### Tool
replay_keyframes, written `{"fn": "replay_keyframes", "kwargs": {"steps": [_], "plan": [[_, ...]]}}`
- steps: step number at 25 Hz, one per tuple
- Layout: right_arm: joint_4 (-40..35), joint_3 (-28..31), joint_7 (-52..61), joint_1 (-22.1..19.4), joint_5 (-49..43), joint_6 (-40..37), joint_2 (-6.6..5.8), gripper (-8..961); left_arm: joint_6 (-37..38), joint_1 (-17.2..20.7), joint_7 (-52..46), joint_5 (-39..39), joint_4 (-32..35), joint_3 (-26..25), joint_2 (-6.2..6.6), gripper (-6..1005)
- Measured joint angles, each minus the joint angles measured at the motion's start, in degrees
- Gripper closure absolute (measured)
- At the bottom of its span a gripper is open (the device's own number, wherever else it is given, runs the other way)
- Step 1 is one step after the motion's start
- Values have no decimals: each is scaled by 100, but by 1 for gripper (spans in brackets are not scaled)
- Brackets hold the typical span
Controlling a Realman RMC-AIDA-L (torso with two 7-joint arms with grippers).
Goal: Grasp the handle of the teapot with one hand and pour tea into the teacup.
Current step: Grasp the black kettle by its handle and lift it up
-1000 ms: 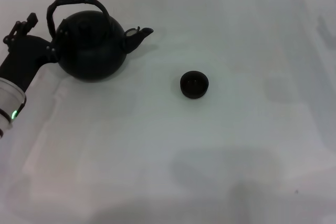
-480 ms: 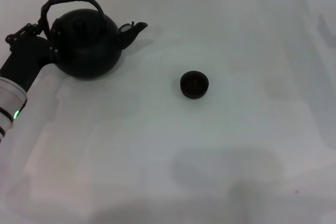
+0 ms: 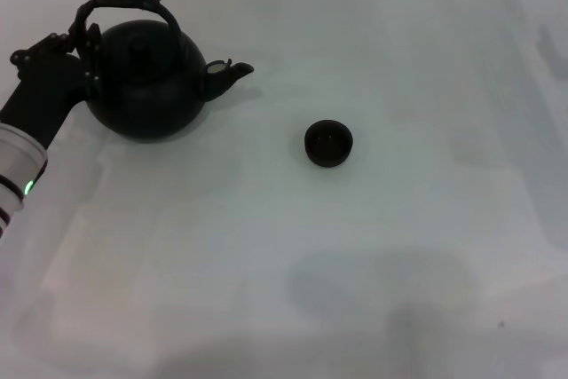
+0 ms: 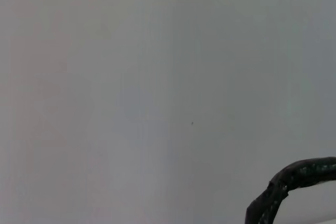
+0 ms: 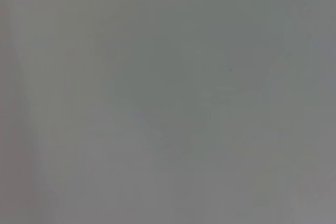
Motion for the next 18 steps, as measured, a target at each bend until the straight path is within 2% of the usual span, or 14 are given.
{"fn": "replay_keyframes", "kwargs": {"steps": [12,18], "plan": [[-1,30,3,-2,0,-13,-1,84,604,-63,-28,1,-44,0,29,874],[-1,38,29,-2,0,-15,-1,84,660,-288,-5,48,-69,-1,36,874]]}}
